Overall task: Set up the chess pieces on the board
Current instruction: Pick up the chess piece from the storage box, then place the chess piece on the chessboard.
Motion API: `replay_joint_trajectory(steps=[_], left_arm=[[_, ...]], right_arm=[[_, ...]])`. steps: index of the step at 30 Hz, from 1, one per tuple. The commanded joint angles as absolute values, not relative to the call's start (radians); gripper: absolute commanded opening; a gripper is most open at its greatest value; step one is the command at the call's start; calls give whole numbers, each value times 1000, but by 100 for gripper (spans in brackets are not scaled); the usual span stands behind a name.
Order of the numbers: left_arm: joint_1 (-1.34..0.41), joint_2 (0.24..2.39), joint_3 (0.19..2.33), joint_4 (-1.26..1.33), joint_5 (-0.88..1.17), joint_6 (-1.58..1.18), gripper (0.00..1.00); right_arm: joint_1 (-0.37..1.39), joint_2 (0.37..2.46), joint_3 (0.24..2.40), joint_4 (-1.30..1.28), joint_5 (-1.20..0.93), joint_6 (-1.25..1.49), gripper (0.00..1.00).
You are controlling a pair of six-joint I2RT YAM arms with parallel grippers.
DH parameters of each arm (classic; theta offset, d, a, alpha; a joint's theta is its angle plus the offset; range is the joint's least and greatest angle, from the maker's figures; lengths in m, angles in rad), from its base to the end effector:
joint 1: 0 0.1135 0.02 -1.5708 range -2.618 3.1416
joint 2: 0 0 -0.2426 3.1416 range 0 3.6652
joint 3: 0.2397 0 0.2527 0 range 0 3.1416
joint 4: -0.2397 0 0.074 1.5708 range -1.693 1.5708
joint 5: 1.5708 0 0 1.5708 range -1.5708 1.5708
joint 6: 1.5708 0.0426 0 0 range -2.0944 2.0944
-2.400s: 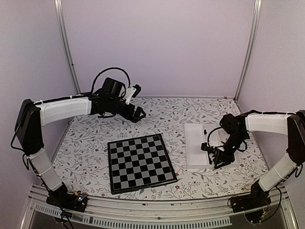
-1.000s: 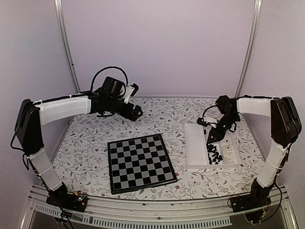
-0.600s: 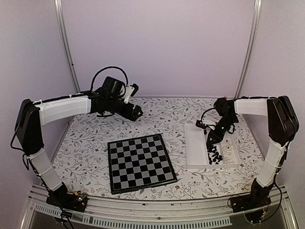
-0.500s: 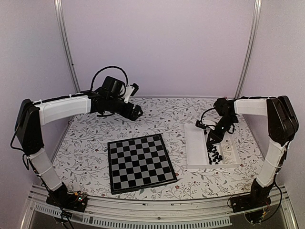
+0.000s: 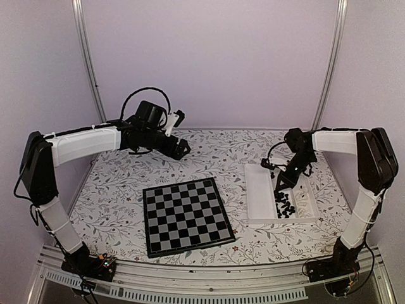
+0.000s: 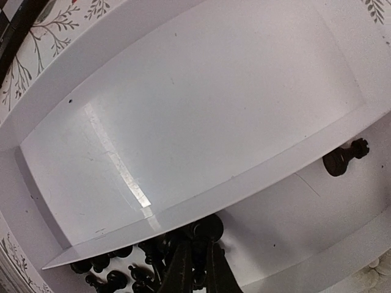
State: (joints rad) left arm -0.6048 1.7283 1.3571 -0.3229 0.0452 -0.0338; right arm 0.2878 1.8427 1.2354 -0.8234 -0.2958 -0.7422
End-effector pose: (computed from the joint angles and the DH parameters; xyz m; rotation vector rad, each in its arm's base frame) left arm 0.3264 -0.2280 0.2454 0.6693 2.1941 -0.3868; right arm 0.3196 0.1076 0.1427 -1.4626 2.5225 0.3771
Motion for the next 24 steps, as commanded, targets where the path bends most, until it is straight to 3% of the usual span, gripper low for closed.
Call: replay_joint_trajectory(steps=[1,10,24], left_arm=[[-614,1731,1384,-337,66,-35,98],[-614,1732,1387,-337,66,-38,98],[-614,1734,1388,-340,66,-41,98]], right_arm=[[293,1744,1268,-851,-225,-733,0],[377,1629,1281,-903,-264,-714,0],[803,1736,1430,-973,-438,-754,0]])
